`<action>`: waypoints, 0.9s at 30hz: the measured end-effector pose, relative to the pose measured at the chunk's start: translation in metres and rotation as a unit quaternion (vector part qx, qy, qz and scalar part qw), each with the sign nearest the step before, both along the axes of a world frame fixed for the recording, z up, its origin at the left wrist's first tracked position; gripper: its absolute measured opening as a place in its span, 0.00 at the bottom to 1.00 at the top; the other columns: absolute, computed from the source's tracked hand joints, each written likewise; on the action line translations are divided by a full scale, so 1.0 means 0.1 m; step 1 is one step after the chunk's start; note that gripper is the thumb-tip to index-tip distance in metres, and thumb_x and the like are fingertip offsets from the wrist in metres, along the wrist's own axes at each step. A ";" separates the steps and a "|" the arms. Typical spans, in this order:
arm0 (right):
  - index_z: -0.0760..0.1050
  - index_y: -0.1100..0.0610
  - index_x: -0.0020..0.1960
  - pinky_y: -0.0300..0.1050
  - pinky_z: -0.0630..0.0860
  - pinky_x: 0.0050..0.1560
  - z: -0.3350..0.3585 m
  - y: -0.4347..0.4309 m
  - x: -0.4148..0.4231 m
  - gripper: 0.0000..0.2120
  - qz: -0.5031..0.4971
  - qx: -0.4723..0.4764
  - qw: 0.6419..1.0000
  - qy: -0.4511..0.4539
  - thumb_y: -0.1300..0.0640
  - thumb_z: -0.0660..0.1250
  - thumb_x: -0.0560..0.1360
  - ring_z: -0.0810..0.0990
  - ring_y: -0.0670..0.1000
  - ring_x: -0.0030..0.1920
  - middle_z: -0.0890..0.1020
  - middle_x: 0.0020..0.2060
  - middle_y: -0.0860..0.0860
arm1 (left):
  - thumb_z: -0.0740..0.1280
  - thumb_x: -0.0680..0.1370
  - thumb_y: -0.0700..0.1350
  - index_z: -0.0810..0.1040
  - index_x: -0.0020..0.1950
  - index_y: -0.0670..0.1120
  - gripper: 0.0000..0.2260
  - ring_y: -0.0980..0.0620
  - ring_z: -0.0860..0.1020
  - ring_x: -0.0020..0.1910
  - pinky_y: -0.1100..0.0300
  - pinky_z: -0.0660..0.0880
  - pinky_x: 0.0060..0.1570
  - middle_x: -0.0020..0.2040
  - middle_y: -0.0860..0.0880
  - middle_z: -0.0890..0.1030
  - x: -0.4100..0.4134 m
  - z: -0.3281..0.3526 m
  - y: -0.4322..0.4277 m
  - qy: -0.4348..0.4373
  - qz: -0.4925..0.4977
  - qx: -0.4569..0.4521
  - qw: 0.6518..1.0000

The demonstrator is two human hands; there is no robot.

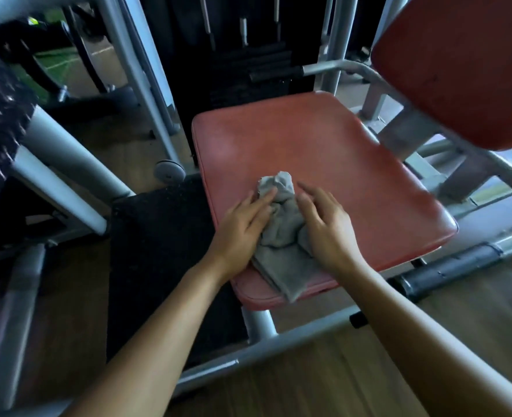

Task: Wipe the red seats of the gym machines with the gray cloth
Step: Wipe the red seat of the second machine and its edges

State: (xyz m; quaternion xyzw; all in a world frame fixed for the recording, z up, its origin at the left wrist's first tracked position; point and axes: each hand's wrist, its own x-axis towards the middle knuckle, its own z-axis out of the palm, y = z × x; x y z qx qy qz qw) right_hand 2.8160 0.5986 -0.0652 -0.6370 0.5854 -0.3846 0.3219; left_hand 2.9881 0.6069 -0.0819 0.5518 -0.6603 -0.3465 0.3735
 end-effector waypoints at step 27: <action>0.75 0.45 0.68 0.42 0.63 0.58 0.08 0.35 -0.05 0.25 0.163 -0.151 0.892 0.394 0.33 0.62 0.76 0.74 0.52 0.64 0.77 0.63 0.50 | 0.59 0.86 0.48 0.74 0.71 0.45 0.16 0.56 0.74 0.59 0.83 0.63 0.49 0.62 0.48 0.79 0.16 -0.35 0.05 -0.051 0.116 -0.194 0.973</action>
